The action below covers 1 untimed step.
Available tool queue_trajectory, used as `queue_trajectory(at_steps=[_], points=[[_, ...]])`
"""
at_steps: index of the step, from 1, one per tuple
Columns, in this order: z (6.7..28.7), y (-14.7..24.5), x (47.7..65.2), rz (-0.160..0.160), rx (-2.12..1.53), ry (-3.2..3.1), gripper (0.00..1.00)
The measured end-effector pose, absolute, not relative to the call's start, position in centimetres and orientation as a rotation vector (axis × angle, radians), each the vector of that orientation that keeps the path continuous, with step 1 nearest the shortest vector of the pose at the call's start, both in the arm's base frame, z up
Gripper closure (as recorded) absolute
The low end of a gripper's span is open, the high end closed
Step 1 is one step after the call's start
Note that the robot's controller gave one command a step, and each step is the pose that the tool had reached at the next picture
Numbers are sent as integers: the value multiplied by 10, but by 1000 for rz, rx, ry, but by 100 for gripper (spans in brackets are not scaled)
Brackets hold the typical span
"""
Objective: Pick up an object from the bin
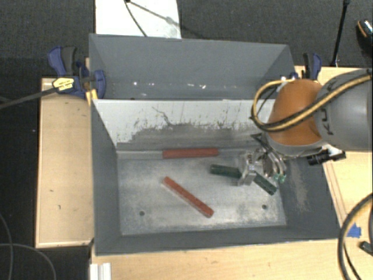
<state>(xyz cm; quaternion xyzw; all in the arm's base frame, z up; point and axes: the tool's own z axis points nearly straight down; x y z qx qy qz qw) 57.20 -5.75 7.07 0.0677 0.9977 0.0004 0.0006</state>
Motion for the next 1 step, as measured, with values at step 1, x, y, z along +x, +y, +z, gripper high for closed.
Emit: queue_trajectory(at_steps=[1], points=[[280,-59,572,-1,175,3124,100]])
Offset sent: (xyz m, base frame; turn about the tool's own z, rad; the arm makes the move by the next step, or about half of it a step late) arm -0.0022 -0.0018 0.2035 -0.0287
